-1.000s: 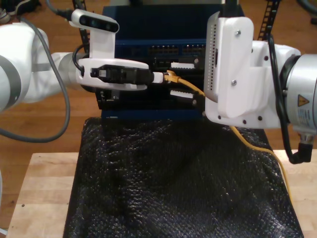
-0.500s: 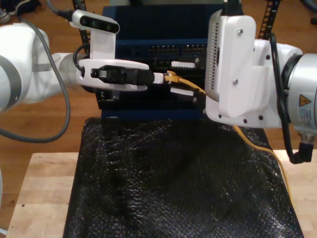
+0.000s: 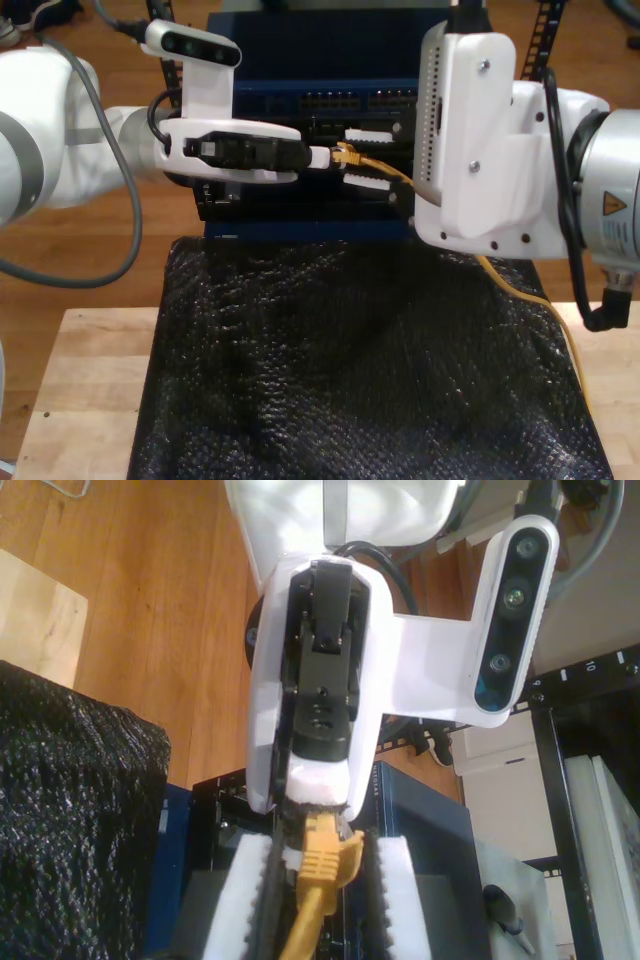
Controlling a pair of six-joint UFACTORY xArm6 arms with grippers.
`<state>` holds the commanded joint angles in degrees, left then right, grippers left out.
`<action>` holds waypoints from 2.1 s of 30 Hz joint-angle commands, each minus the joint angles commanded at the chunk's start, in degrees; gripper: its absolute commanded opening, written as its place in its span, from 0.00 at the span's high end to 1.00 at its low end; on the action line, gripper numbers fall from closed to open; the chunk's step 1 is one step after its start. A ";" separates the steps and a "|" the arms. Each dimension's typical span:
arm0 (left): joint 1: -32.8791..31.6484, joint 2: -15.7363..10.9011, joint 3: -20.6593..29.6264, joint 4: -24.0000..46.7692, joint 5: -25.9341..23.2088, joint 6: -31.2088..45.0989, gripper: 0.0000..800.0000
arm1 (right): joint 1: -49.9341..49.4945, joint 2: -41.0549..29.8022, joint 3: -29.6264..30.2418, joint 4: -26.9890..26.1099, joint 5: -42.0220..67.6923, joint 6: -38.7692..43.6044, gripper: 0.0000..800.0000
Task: Grab the cable and plug it in
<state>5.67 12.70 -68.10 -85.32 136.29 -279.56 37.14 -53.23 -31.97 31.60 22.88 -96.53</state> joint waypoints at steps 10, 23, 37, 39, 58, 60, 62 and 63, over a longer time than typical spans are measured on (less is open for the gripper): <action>0.00 0.00 0.09 0.00 0.00 0.00 0.97 | 0.26 0.00 0.26 0.00 -0.26 -0.09 0.84; -0.09 0.00 0.09 0.00 0.09 0.00 0.93 | 0.44 0.00 1.32 0.00 -2.37 0.26 0.98; 0.00 0.00 0.26 -3.34 0.97 1.05 0.05 | 0.44 0.00 1.23 0.09 -3.08 0.26 1.00; 0.00 -0.09 0.00 -3.34 0.35 1.93 0.02 | 0.44 0.09 1.05 0.09 -3.08 0.26 1.00; 12.84 -1.85 -6.77 1.05 -18.29 2.64 0.00 | -12.57 5.89 -5.27 -0.62 2.64 9.93 1.00; 13.80 -3.25 -7.21 4.66 -20.13 2.64 0.00 | -14.68 5.89 -5.63 -0.62 5.27 10.81 1.00; 14.59 -4.92 -7.30 9.32 -22.51 2.64 0.00 | -17.05 5.98 -5.98 -0.62 7.56 10.99 1.00; 14.77 -5.89 -7.30 11.43 -23.47 2.64 0.00 | -18.20 5.98 -5.98 -0.70 8.26 11.16 1.00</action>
<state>20.44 6.81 -75.40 -73.89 112.81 -276.92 18.95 -47.25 -37.95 30.90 31.14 -85.36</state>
